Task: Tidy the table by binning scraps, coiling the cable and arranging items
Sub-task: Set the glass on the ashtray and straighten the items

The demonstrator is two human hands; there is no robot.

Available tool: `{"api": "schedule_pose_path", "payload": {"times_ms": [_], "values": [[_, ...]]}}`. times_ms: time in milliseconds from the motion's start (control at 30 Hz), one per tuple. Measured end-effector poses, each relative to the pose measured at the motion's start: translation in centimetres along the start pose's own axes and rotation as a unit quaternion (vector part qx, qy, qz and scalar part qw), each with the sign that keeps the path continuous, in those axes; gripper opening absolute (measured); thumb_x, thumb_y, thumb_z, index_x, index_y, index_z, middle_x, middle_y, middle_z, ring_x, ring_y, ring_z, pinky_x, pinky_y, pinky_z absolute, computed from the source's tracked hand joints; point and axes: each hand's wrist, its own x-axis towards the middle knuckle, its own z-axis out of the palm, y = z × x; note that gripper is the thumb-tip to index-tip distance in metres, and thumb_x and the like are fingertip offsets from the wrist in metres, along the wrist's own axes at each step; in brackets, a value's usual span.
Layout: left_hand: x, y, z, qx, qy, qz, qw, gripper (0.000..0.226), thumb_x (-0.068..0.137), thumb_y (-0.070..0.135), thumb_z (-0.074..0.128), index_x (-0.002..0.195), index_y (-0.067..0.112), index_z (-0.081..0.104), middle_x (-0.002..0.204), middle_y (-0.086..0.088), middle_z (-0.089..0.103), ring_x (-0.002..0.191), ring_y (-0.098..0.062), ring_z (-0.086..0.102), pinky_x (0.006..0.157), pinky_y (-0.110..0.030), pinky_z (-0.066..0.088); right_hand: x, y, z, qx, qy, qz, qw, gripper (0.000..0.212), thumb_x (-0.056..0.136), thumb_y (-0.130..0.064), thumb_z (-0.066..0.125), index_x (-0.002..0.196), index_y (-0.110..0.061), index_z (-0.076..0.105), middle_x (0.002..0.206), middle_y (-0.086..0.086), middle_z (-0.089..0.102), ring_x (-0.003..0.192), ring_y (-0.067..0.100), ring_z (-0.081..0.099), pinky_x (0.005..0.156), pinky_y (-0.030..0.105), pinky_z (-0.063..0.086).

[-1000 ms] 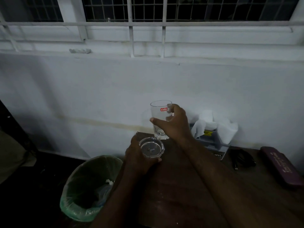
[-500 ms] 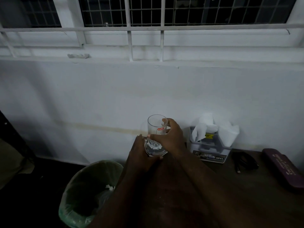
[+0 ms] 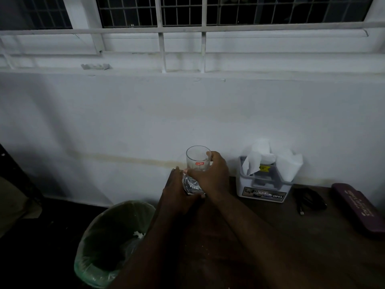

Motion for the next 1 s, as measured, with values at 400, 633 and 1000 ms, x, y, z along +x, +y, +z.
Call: {"api": "schedule_pose_path", "payload": {"times_ms": [400,633,1000], "values": [[0.4,-0.5,0.2,0.013,-0.036,-0.034,0.999,0.090,0.061,0.070,0.075,0.135,0.036,0.037,0.141,0.004,0.051,0.130,-0.017,0.050,0.102,-0.046,0.049,-0.8,-0.2,0.1,-0.003,0.021,0.008,1.000,0.094,0.049,-0.044,0.093,0.127,-0.013,0.050,0.125,0.005,0.058,0.117,0.024,0.055,0.094,0.040,0.051],[-1.5,1.3,-0.5,-0.030,0.046,-0.063,0.996,0.120,0.044,0.079,0.076,0.145,0.035,0.028,0.145,0.015,0.043,0.127,-0.003,0.045,0.105,-0.033,0.038,-7.0,1.5,-6.1,0.046,0.135,-0.086,0.986,0.074,0.071,-0.033,0.082,0.134,-0.019,0.044,0.127,-0.004,0.046,0.111,0.008,0.049,0.093,0.017,0.044],[-6.0,13.4,9.0,-0.270,-0.017,-0.030,0.962,0.070,0.073,-0.008,0.057,0.138,0.014,0.045,0.137,-0.007,0.054,0.128,-0.016,0.051,0.108,-0.041,0.042,-5.6,10.1,-15.1,0.007,0.138,0.097,0.986,0.096,0.078,-0.009,0.074,0.154,-0.011,0.015,0.159,0.014,0.022,0.145,0.029,0.027,0.116,0.052,0.031]]}}
